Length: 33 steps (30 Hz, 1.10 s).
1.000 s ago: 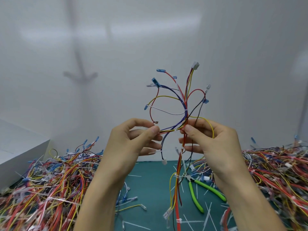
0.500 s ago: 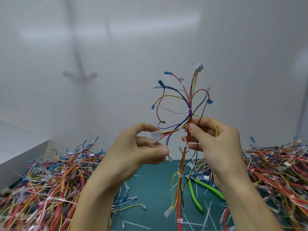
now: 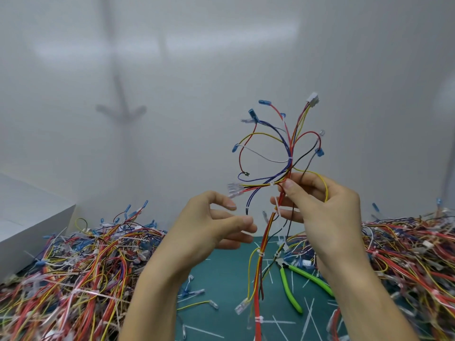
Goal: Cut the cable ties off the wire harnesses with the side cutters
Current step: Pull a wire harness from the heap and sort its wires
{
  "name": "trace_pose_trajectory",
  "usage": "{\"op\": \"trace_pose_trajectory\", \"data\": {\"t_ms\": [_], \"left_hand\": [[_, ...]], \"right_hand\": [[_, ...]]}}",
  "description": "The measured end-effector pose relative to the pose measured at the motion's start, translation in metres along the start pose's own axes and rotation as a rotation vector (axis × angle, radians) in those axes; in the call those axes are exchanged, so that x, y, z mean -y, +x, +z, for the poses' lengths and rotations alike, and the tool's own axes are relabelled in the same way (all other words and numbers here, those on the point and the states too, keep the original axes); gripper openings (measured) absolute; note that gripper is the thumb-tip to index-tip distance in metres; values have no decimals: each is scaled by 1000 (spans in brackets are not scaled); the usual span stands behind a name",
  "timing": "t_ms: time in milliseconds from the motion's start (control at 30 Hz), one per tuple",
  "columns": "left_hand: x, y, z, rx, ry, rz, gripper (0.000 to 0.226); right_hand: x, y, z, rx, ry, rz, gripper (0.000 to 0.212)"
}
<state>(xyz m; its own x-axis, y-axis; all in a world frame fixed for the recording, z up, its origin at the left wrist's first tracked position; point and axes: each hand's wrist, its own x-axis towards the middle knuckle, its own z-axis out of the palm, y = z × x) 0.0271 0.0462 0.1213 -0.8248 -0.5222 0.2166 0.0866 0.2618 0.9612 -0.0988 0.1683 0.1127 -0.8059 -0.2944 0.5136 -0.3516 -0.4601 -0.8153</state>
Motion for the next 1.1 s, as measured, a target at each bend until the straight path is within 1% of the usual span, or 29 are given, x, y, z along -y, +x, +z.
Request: {"op": "trace_pose_trajectory", "data": {"t_ms": [133,233,367,467,567,667,767,833,900,1033,1100], "left_hand": [[6,6,6,91,207,11,20],[8,8,13,146,310,40,19],[12,12,18,94,384,87,12],[14,13,17,77,336,102,9],[15,12,16,24,245,103,14],[15,11,17,-1,163,97,21],[14,10,18,-26,116,118,26],[13,11,17,-63,83,140,31],[13,12,16,-99,57,164,31],[15,12,8,-169,19,187,32],[14,12,4,-187,3,194,32]], "right_hand": [[1,-1,0,-21,24,-7,9],[0,-2,0,-17,29,-8,8],[-2,-1,-1,-7,25,-3,8],[-4,1,-3,22,-3,-3,12],[-5,3,-4,78,-58,-16,17],[-4,2,-4,146,-133,-22,16],[-3,1,-4,215,-161,27,19],[-3,1,-4,267,-149,77,25],[-3,1,-4,314,-163,136,30],[-6,0,-6,402,-300,212,31],[-9,-1,-5,406,-364,234,31]]}}
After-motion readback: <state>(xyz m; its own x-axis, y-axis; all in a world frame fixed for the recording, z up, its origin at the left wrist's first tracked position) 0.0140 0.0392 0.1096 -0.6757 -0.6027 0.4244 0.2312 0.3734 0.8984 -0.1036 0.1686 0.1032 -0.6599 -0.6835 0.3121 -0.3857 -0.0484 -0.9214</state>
